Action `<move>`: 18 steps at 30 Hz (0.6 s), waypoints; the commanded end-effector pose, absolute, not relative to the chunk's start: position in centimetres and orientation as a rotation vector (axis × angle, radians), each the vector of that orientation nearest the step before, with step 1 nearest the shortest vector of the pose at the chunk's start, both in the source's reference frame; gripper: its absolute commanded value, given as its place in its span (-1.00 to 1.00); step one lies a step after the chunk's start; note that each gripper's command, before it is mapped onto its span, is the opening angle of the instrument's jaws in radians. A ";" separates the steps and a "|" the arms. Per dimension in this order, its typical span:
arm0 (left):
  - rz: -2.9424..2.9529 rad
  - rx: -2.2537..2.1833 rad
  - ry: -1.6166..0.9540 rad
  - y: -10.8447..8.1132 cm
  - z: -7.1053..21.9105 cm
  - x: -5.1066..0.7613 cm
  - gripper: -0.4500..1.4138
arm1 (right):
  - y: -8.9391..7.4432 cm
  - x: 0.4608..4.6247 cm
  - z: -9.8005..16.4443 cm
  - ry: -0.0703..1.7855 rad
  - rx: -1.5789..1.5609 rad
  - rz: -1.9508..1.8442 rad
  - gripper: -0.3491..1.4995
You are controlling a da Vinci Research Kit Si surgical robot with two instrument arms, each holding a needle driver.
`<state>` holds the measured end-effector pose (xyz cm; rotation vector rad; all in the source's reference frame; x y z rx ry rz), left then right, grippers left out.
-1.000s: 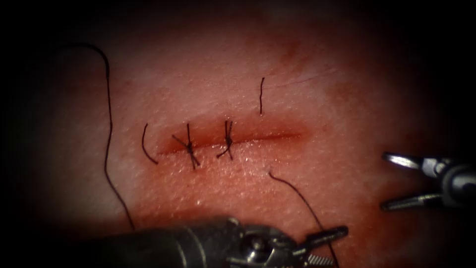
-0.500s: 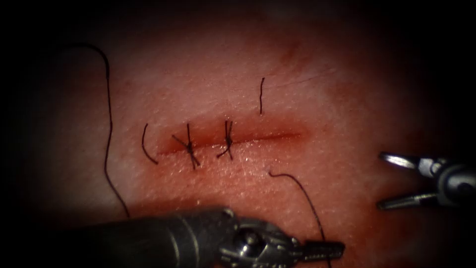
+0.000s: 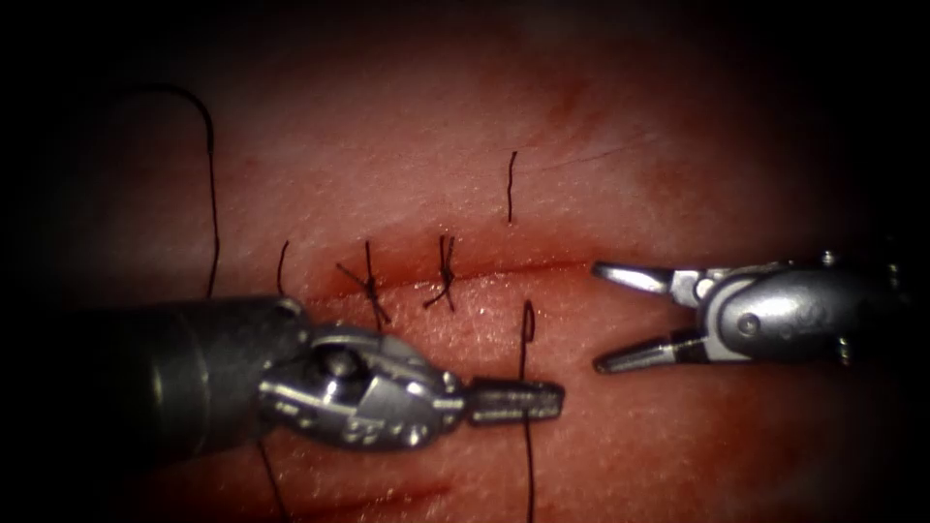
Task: Wound Closure
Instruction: Hold suture with right hand and regrasp longer length of suture with left jaws
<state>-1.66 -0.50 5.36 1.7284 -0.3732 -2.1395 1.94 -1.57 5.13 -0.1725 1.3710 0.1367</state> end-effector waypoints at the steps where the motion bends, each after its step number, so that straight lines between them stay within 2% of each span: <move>1: -2.139 1.728 -0.374 -0.5 5.4 -1.72 -1.00 | -1.5 2.14 5.2 1.379 -0.173 0.121 0.80; 12: -2.137 1.728 -0.373 -0.5 5.5 -1.69 -1.00 | -1.6 2.57 5.5 1.387 -0.129 0.032 0.78; 13: -2.138 1.728 -0.373 -0.5 5.5 -1.69 -1.00 | -1.7 2.60 5.5 1.390 -0.120 0.016 0.71; 15: -2.137 1.728 -0.373 -0.5 5.5 -1.69 -1.00 | -1.7 2.61 5.5 1.396 -0.102 -0.006 0.31; 16: -2.137 1.728 -0.373 -0.5 5.5 -1.69 -1.00 | -1.7 2.61 5.5 1.401 -0.090 -0.017 -0.18; 17: -2.137 1.728 -0.373 -0.5 5.5 -1.69 -1.00 | -1.7 2.60 5.5 1.415 -0.072 -0.033 -0.93; 18: -2.137 1.728 -0.373 -0.5 5.5 -1.69 -1.00 | -1.7 2.58 5.5 1.418 -0.066 -0.038 -1.00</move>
